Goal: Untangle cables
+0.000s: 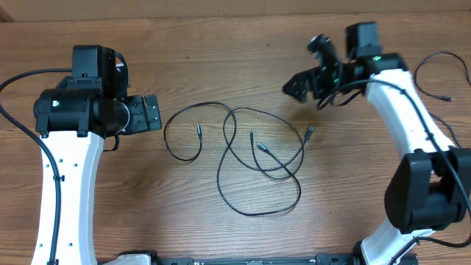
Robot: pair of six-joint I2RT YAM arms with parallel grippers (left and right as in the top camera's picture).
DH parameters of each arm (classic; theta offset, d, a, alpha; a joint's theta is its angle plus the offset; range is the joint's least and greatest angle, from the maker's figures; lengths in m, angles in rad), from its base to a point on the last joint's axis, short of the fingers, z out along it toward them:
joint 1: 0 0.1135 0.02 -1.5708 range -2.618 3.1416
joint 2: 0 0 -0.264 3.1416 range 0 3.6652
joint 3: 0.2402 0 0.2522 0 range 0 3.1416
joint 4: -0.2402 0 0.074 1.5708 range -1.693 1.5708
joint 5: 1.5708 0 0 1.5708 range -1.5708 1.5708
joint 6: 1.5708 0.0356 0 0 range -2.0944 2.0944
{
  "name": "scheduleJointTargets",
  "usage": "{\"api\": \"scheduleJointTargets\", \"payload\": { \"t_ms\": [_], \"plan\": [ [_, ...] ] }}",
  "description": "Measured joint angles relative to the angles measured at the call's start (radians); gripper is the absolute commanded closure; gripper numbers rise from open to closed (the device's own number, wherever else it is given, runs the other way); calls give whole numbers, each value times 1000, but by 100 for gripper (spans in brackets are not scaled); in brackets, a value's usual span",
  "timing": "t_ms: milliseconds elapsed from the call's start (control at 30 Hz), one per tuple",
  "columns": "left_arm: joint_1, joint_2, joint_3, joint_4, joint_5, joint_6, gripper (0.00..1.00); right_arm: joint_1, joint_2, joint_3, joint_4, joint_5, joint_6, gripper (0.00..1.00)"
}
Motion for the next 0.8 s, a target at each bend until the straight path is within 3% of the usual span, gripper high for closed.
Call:
{"api": "scheduleJointTargets", "payload": {
  "t_ms": [267, 700, 733, 767, 800],
  "plan": [
    [0, 0, 0, -1, 0, 0, 0, 105, 2, -253, 174, 8, -5, 5],
    [0, 0, 0, 0, 0, 0, 1, 113, 2, -384, 286, 28, -1, 8],
    [0, 0, 0, 0, 0, 0, 0, 113, 2, -384, 297, 32, 0, 10],
    [0, 0, 0, 0, 0, 0, 0, 113, 2, -384, 304, 34, -1, 25],
    [0, 0, 0, 0, 0, 0, 0, 113, 2, -384, 308, 37, 0, 32]
  ]
}}
